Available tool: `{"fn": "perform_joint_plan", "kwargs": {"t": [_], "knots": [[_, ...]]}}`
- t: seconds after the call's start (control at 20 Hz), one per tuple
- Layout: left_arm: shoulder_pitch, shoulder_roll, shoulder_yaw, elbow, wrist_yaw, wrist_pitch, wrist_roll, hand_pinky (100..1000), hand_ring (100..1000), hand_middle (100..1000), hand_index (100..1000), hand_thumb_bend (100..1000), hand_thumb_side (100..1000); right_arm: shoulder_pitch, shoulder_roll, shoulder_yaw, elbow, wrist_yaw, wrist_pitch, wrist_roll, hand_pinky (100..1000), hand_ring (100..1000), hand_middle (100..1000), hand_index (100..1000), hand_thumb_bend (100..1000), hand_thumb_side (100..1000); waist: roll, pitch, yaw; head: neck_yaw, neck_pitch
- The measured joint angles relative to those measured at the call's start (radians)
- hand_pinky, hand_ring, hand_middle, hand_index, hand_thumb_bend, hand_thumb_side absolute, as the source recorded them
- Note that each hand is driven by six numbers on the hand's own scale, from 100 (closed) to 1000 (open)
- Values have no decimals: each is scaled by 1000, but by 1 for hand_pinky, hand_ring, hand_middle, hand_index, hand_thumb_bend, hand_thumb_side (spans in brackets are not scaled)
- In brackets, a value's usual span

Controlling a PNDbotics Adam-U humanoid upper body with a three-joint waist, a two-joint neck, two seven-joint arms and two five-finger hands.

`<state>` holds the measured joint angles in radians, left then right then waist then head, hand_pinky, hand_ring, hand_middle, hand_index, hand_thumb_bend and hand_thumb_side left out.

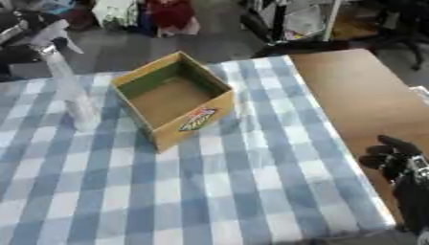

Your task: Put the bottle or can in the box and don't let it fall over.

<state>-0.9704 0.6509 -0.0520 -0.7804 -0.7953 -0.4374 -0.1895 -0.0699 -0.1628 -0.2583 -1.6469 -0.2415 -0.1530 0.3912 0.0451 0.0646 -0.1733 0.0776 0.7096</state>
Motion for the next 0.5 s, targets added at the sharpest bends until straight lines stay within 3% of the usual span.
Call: {"fn": "perform_joint_plan", "kwargs": {"t": [0.5], "knots": [[-7, 1, -2, -2, -43, -10, -6, 827, 786, 777, 942, 287, 900, -15, -1, 0, 0, 0, 2, 2, 750, 644, 625, 803, 100, 806, 12, 19, -19, 4, 0]]}}
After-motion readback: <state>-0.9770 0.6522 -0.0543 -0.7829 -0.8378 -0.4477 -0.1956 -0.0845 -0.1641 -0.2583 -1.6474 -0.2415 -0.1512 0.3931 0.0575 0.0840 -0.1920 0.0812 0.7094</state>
